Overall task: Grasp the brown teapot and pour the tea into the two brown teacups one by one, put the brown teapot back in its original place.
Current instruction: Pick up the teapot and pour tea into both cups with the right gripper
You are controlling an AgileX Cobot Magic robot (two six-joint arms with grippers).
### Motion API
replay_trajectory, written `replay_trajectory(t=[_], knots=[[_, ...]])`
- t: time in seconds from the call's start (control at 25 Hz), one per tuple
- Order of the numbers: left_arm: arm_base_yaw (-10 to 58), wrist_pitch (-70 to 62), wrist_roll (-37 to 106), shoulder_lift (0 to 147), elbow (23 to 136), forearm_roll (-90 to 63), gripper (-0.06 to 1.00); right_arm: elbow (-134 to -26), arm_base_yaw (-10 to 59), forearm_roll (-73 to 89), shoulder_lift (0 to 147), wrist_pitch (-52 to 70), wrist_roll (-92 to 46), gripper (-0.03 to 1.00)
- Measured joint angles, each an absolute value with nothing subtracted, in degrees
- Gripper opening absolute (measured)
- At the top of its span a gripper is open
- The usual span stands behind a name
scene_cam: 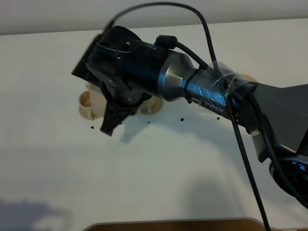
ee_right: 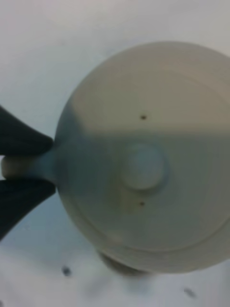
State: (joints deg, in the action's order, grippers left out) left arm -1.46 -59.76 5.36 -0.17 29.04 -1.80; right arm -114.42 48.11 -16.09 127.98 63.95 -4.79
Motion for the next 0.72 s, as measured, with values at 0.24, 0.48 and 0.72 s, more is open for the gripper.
replay_trajectory(t=[0.24,0.48,0.72], knots=[[-1.46,-59.76,5.36,-0.17,29.04,-1.80,0.46,-116.39,48.23,-25.02,128.75,58.64,-7.50,0.12],[-1.46,-59.76,5.36,-0.17,29.04,-1.80,0.46,-119.58,48.23,-33.73,134.26,57.43,-10.14,0.12],[-1.46,-59.76,5.36,-0.17,29.04,-1.80,0.46,-119.91,48.23,-40.04,137.98,55.99,-13.44,0.12]])
